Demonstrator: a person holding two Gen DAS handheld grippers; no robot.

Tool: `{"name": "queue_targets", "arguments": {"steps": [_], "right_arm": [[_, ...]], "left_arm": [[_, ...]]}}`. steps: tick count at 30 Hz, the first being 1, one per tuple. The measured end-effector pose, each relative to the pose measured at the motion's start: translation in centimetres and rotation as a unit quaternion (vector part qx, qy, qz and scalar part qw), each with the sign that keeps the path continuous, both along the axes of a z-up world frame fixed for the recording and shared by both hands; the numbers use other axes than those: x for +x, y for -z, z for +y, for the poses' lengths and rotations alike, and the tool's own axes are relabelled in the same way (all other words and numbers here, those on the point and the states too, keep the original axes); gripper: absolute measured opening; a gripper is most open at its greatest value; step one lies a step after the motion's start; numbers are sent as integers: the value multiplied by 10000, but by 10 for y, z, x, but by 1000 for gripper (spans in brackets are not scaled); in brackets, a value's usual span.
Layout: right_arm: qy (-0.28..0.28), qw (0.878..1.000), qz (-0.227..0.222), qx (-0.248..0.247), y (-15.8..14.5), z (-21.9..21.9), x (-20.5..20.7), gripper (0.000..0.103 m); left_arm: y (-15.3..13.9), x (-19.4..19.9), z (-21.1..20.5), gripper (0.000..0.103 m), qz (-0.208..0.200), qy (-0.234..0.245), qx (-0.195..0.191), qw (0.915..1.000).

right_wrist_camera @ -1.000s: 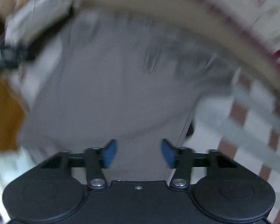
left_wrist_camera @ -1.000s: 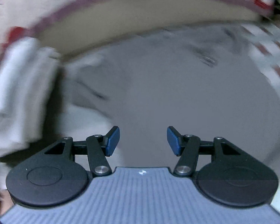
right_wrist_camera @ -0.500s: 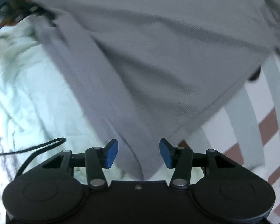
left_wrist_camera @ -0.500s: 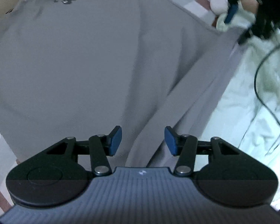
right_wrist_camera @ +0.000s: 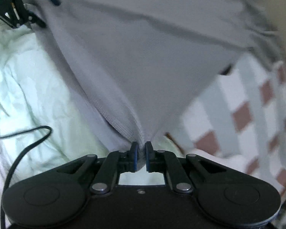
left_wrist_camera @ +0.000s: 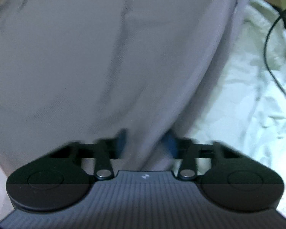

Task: Fold clothes

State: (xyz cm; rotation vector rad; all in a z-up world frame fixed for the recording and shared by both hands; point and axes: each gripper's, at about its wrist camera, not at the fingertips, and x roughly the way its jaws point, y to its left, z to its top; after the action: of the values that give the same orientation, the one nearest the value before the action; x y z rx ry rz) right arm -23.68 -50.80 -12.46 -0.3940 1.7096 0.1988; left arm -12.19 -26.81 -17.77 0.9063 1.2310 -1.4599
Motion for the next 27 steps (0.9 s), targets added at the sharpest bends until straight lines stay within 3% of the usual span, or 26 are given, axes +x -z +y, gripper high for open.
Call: {"name": "queue_targets", "arguments": {"steps": [2, 6, 9, 14, 16, 17, 18, 19, 20, 23, 27], "right_arm": [[-55, 9999, -6, -106, -6, 2, -12, 8], [-306, 9992, 232, -133, 0, 14, -31, 8], [-272, 9987, 422, -100, 12, 16, -34, 8], [-256, 9955, 909, 98, 40, 11, -50, 8], [-143, 9952, 921, 286, 39, 10, -52, 10], [-64, 9953, 833, 481, 33, 9, -53, 12], [22, 9952, 698, 683, 24, 7, -53, 17], [119, 9947, 494, 895, 11, 4, -53, 31], [182, 9934, 259, 1100, -4, 1, -53, 42], [384, 9840, -684, 1602, -58, -4, -43, 44], [1208, 9408, -2114, 2359, -112, -33, -6, 48]], "left_arm": [[-1, -3, 6, 2, 224, -94, 121, 9996], [-18, -20, 13, 2, 259, 230, -40, 9994], [-13, -25, 13, 4, 217, 301, 119, 9992], [0, -37, 14, 15, -49, 442, 458, 9980], [-10, -43, 14, 23, -210, 567, 367, 9975], [-20, -42, 14, 28, -230, 528, 271, 9980], [-31, -41, 14, 41, -222, 443, 160, 9986], [-41, -39, 14, 51, -214, 358, 48, 9991], [-52, -37, 14, 51, -206, 272, -64, 9994], [-91, -20, 12, 52, -533, 262, -256, 9979], [-137, 17, 6, 57, -1490, 342, -524, 9868]]}}
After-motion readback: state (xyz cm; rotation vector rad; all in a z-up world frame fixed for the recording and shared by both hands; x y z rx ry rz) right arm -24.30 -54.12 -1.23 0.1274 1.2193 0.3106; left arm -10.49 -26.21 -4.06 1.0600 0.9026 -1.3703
